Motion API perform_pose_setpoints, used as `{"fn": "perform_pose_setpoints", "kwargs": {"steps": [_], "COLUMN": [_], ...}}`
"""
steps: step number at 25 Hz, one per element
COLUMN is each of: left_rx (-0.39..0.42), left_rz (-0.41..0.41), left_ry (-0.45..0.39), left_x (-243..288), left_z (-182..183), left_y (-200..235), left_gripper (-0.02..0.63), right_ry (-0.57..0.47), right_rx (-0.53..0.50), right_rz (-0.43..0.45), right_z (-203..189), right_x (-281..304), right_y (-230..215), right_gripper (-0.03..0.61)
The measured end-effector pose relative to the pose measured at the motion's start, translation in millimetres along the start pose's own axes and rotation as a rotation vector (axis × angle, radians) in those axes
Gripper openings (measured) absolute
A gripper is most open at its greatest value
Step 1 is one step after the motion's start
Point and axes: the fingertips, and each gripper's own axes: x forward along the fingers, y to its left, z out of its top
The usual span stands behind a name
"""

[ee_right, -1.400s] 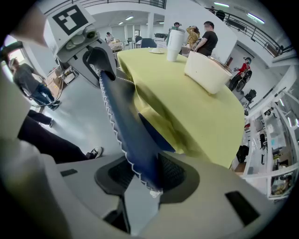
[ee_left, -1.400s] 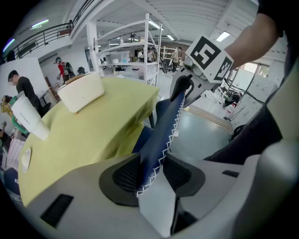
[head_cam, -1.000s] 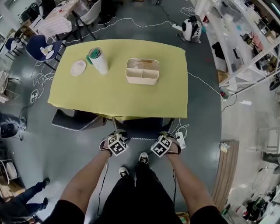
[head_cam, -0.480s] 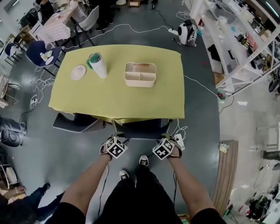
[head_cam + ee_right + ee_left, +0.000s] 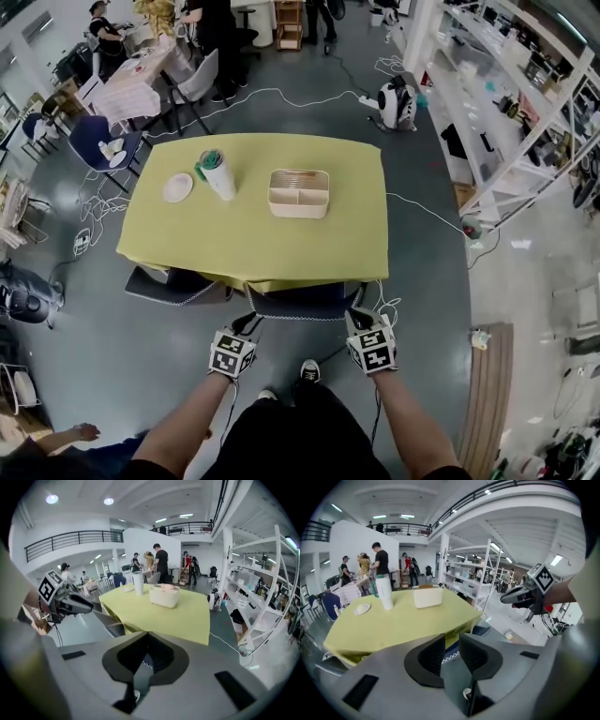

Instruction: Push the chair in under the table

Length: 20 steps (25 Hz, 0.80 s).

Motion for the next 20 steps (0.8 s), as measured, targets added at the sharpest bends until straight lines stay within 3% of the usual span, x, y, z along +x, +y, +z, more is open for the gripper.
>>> {"fn": "perform_pose_setpoints", "kwargs": {"steps": [10,16,20], "left_rx": [-0.031,-0.052,-0.053], "left_rz": [0.074,0.043,0.001], "left_ry": [-0.352,-0.492,-0.541], "left_x": [-83.7,-109.2,-122.9], "left_z": [108.2,149.2,166.2], "left_y": [-16.8,-20.6,-22.7], "left_gripper": [0.009,0.009,0.009], "right_ry": [-0.291,-0.381,-0.405], "right_rx": [0.131,0.155,0.205], "right_rz": [0.103,0.101,0.091], "right_z": [98.6,135.3,142.4], "right_x": [-62.2,-82.0,-93.0], "right_y": [17.8,25.1,34.7], "right_gripper": [0.012,0.012,0.012]}}
